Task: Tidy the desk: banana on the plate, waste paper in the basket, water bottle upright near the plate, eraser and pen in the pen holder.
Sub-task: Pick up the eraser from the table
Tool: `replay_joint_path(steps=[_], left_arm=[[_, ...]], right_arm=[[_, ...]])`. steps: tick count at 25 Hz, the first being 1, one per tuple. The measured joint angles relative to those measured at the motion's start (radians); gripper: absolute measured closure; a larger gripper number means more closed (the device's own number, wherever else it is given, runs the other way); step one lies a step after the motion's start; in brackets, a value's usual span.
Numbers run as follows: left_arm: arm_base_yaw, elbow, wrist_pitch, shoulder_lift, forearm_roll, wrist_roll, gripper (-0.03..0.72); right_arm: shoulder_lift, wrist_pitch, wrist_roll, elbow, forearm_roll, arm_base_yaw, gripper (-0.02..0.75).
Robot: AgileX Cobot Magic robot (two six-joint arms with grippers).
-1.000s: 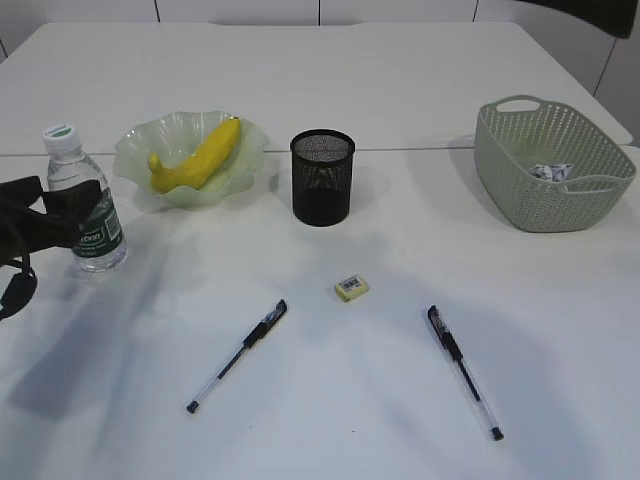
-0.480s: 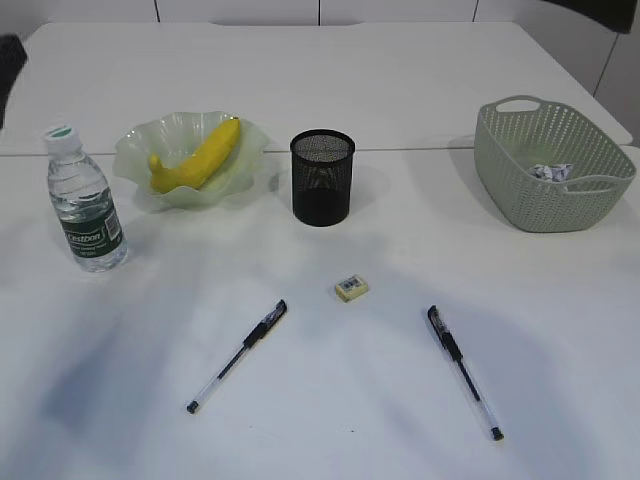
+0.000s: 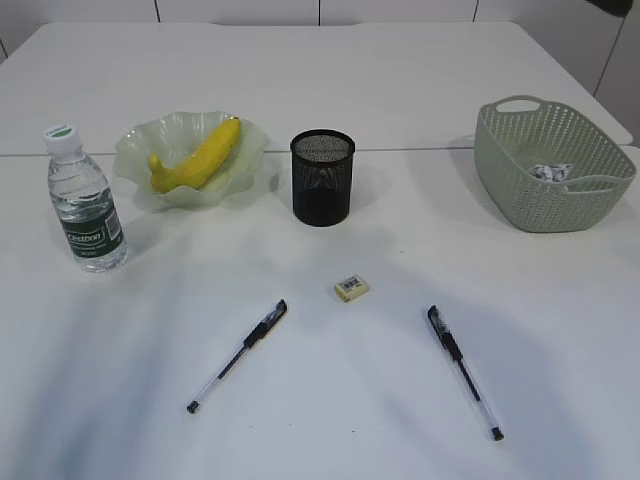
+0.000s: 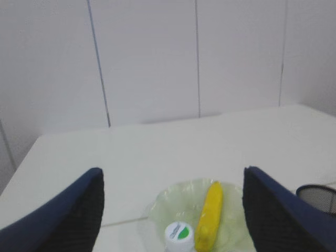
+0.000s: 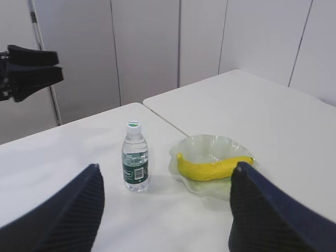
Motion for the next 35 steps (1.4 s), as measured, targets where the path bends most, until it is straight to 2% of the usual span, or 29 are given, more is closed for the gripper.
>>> replay_joint_path(steps=[3,8,12,16,19,23,30,35], left_arm=[[0.0,-0.059,0.317,-0.113,-0.002,-0.024,0.097],[0.0,-0.214,0.784,-0.234,-0.095,-0.036,0.097],[0.0,-0.312,1.016,-0.245,-0.204,-0.022,0.109],[0.0,-0.359,1.194,-0.245,-0.347,0.083,0.123],[0.0,-0.363,1.3,-0.245,-0.439,0.148,0.127],[0.0,-0.363,1.4,-0.246,-0.466,0.17,0.128],[0.0,-0.363,1.409,-0.246,-0.487,0.172,0.139],[0.0,-0.363,1.401,-0.246,-0.491,0.172,0.145]], right_arm=[[0.0,-0.021,0.009,0.0,0.001,0.0,0.184],[0.0,-0.031,0.047,0.0,0.004,0.0,0.184],[0.0,-0.041,0.103,-0.002,-0.028,0.0,0.184],[0.0,-0.08,0.221,-0.024,-0.159,0.002,0.184],[0.004,-0.084,0.33,-0.057,-0.285,0.023,0.184],[0.057,-0.071,0.528,-0.113,-0.499,0.087,0.184],[0.26,-0.016,0.874,-0.246,-0.732,0.169,0.184],[0.444,0.089,1.094,-0.409,-0.952,0.219,0.186]])
